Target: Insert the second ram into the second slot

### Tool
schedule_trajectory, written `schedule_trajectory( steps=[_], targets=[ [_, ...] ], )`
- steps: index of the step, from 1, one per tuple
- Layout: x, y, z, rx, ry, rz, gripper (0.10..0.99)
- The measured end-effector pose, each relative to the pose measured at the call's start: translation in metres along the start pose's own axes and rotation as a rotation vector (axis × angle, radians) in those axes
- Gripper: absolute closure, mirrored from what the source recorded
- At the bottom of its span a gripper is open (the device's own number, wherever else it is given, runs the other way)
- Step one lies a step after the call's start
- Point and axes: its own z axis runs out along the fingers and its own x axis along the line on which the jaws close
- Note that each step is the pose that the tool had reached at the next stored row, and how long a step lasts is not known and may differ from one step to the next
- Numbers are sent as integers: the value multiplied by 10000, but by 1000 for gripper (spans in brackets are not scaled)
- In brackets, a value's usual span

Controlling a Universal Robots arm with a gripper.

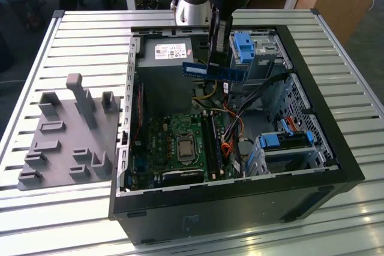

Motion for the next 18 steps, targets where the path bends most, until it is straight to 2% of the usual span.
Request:
schedule_trajectory(
  steps=[18],
  targets=[
    [0,0,1,7,-41,1177,949]
  ],
)
